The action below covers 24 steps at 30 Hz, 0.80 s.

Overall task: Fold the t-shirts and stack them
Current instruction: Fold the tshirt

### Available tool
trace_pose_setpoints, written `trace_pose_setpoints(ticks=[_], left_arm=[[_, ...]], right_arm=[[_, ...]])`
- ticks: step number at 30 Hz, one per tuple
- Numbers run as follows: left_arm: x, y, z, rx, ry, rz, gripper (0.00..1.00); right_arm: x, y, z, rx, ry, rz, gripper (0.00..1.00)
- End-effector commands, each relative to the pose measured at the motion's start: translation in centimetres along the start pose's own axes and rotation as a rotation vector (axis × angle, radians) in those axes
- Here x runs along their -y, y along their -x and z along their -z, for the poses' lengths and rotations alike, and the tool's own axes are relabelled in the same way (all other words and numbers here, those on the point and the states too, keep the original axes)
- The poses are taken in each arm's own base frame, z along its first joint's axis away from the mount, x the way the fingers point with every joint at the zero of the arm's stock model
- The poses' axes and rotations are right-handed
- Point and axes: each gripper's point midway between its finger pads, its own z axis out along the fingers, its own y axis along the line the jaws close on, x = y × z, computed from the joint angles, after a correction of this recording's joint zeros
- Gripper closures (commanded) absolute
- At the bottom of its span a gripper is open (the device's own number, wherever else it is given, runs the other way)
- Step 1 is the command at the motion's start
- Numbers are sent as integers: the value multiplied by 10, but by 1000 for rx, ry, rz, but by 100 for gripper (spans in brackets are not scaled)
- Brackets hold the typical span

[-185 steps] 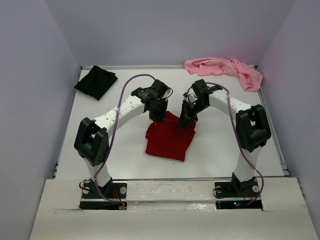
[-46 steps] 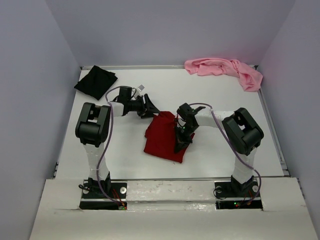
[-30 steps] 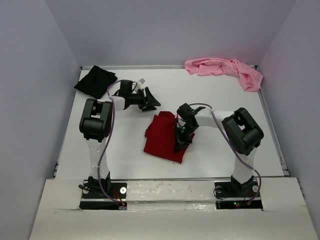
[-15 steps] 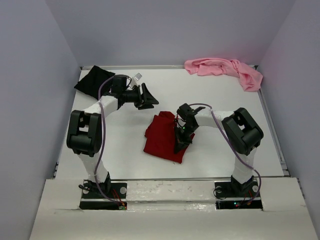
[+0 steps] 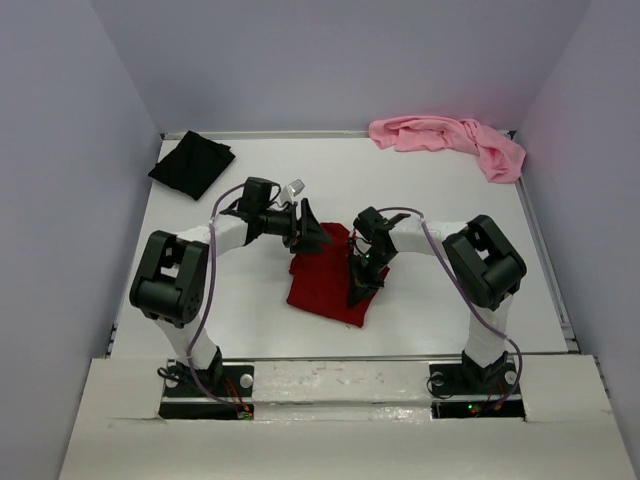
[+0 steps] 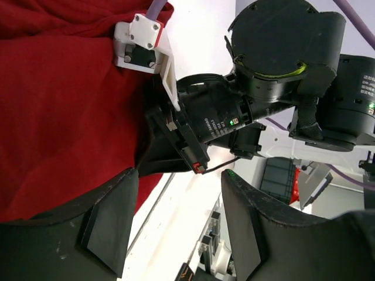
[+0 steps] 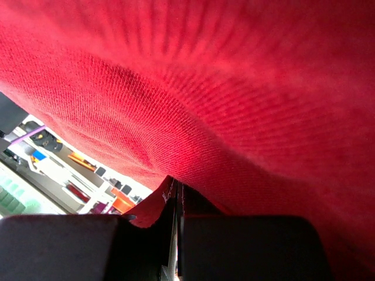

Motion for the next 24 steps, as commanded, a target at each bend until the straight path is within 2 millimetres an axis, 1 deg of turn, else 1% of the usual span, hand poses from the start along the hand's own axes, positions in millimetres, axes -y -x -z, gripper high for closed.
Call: trace_pose_setpoints(ticks=[1, 4, 6, 7, 11, 14, 16, 24], left_arm=[[19, 7, 1, 11, -89, -38, 32], [19, 13, -3, 21, -102, -47, 32], [12, 16, -7, 26, -98, -47, 32], [5, 17, -11, 21, -91, -25, 32], [-4, 19, -21, 19, -93, -19, 32], [-12, 26, -29, 28, -82, -28, 32], [-12, 32, -34, 29, -87, -36, 32], [-40, 50, -52, 63, -44, -30, 32]], right_arm=[[13, 2, -13, 3, -58, 28, 100], [13, 2, -12, 7, -59, 30, 100], [13, 1, -12, 7, -59, 30, 100], [13, 1, -12, 7, -59, 30, 100], [13, 1, -12, 9, -58, 30, 100], [12, 2, -12, 10, -57, 31, 100], [12, 1, -12, 9, -56, 32, 100], [12, 1, -11, 11, -55, 30, 100]])
